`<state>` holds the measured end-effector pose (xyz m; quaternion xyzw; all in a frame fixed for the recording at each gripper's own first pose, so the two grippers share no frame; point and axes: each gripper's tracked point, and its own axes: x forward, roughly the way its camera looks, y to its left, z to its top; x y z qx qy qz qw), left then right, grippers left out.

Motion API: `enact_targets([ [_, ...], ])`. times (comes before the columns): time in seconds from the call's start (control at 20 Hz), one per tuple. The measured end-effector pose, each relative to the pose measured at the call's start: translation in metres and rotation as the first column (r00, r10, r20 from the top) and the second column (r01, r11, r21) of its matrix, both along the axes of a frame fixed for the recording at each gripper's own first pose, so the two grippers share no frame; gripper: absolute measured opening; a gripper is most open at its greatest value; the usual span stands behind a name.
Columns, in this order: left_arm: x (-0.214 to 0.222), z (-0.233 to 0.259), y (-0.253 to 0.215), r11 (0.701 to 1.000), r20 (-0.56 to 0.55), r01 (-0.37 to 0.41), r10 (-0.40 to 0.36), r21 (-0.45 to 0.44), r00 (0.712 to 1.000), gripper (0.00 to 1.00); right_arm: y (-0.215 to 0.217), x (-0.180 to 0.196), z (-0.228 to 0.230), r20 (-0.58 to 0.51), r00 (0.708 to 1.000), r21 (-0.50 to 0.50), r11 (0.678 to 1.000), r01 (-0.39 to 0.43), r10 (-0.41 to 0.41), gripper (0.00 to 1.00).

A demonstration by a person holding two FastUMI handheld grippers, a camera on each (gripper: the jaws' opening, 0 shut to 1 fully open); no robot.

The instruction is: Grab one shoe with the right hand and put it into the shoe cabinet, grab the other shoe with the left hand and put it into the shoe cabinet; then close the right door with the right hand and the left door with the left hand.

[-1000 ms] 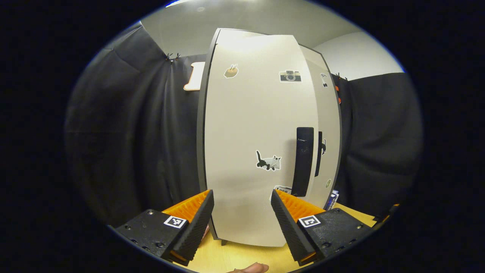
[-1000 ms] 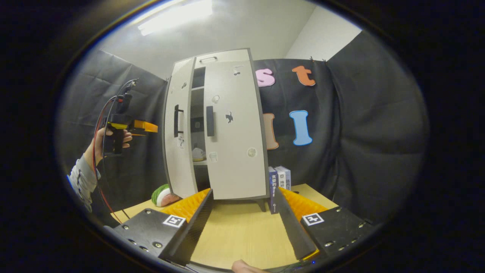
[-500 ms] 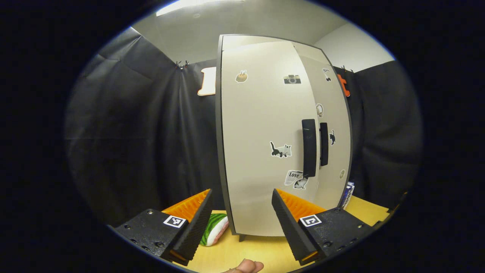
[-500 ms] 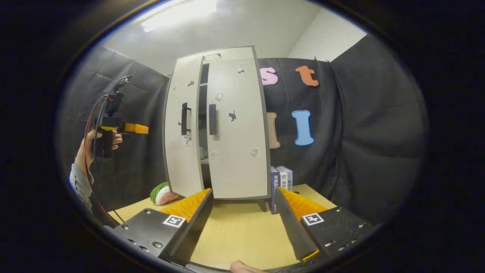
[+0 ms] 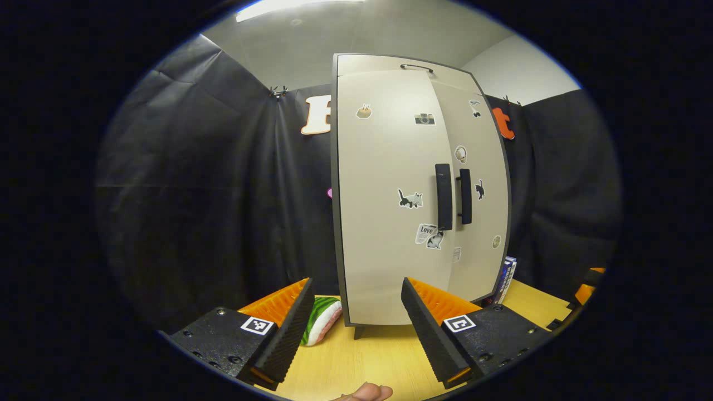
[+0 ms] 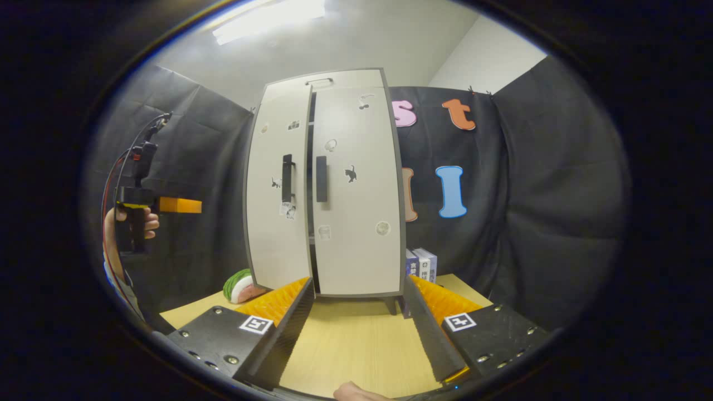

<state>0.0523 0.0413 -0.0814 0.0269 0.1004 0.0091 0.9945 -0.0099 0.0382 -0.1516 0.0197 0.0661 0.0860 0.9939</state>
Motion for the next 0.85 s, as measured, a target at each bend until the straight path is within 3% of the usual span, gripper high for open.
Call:
enact_targets([
  [0.45,-0.024,-0.022,-0.022,0.997,0.012,0.014,-0.013,-0.08,1.0,0.95,0.012,0.02,0.02,0.019,0.999,0.01,0.999,0.039,-0.039,0.96],
  [0.85,-0.031,-0.01,-0.036,1.0,0.098,-0.014,0.014,-0.005,0.995,0.94,0.017,0.033,0.021,-0.032,0.999,-0.016,0.999,0.035,-0.035,0.96],
])
